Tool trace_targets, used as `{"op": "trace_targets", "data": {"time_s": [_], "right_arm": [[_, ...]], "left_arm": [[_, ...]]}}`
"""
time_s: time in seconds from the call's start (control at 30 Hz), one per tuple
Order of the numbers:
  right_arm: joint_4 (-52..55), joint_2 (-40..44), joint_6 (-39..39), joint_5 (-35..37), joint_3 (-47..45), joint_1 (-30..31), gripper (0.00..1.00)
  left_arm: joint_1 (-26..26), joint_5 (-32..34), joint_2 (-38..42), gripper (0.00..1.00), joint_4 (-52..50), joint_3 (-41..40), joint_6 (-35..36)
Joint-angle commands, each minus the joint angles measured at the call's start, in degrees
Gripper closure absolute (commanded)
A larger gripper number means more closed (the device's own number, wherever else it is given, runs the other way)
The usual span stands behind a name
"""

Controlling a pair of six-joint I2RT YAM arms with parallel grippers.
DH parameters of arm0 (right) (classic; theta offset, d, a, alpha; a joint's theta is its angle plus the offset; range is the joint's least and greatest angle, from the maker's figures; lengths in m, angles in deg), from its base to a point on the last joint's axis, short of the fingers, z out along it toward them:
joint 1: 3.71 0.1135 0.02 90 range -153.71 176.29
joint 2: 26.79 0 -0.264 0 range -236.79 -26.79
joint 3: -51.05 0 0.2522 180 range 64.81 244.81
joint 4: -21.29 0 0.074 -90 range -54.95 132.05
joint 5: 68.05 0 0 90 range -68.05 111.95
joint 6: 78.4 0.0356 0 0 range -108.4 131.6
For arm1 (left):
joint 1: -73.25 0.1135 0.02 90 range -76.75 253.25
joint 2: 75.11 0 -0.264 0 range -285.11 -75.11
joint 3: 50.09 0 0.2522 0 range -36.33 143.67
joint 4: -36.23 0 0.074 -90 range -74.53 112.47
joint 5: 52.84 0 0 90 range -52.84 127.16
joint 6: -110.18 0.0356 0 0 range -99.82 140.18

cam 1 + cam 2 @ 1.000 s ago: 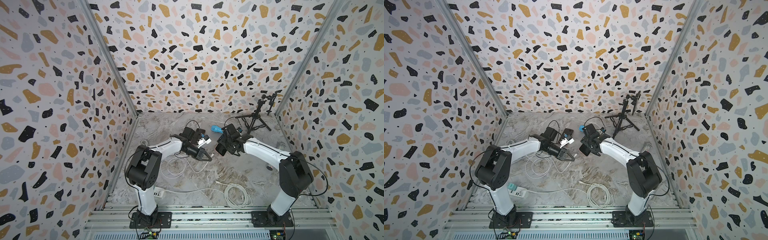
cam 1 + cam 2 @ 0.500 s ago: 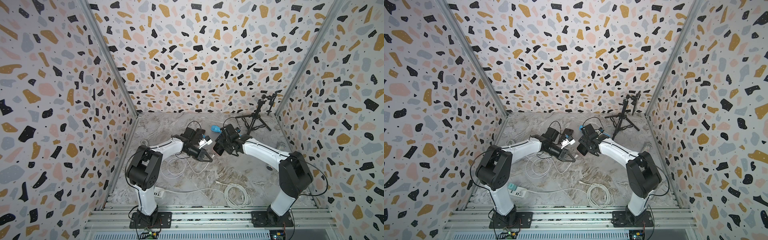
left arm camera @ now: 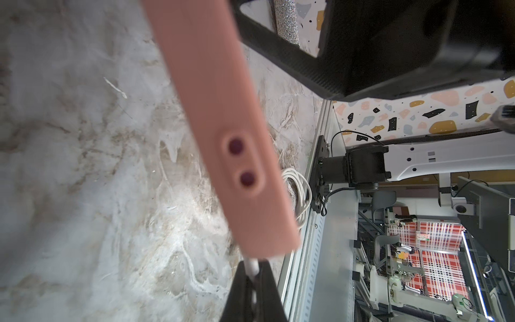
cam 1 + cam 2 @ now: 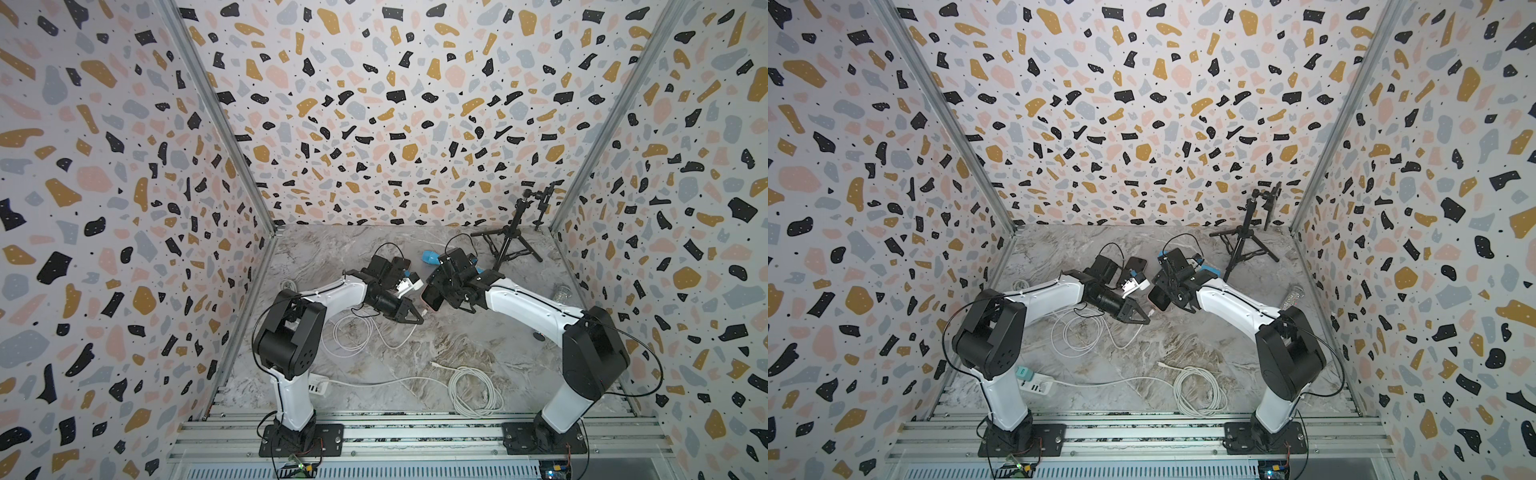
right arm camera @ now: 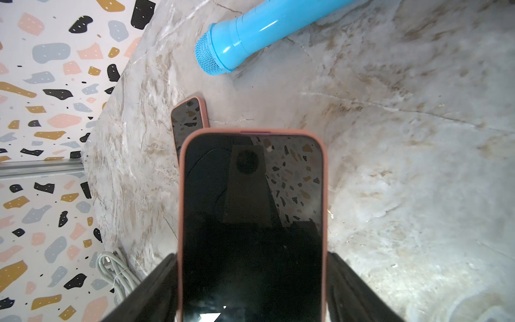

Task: Plug the charging cable into the phone
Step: Insert the charging cable into the phone.

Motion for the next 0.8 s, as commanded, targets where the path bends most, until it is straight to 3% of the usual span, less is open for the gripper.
{"op": "trace_targets", "data": {"time_s": [0.0,0.77], "right_arm": [[-1.6,2.6,0.3,0.4,0.8,0.5,0.31],[-1.1,2.6,-2.2,2.8,0.1,0.9,0.31]], "left_arm": [[-0.2,-0.6,-0.6,1.0,0.9,1.7,-0.3],[-0.2,-2.4,1.4,1.0,0.9,0.4,1.8]]}}
